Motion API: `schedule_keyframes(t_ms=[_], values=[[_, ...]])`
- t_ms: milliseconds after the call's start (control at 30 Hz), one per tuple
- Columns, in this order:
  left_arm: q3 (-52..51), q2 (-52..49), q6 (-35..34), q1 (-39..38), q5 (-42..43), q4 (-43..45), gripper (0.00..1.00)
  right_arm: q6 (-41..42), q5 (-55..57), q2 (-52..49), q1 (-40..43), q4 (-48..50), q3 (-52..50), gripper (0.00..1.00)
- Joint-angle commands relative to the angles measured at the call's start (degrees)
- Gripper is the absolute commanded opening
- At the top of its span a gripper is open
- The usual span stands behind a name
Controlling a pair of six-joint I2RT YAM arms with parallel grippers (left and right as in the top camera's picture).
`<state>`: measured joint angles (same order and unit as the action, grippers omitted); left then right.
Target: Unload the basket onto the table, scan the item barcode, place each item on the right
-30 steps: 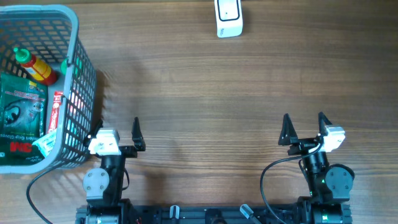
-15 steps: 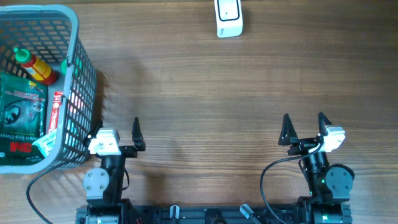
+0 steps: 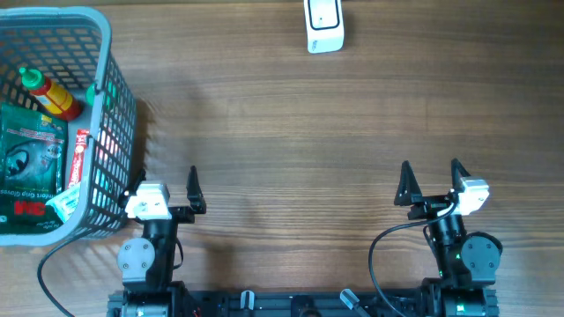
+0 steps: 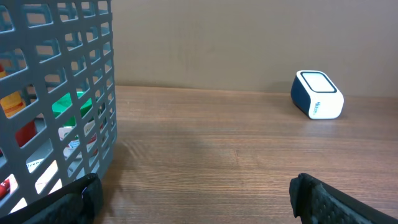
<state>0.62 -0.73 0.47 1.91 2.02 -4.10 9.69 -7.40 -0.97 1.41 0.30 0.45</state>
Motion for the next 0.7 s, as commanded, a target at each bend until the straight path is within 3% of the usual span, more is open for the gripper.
schedule_keyframes(t_ms=[0, 667], values=[[-0.31, 0.46, -0.79, -0.31, -0.35, -0.26, 1.00, -0.57, 0.37, 0.55, -0.26, 0.26, -0.15, 1.00], [-0.31, 0.46, -0.98, -0.31, 0.22, 1.05, 1.00, -0.57, 0.37, 0.55, -0.26, 0.26, -0.15, 1.00]])
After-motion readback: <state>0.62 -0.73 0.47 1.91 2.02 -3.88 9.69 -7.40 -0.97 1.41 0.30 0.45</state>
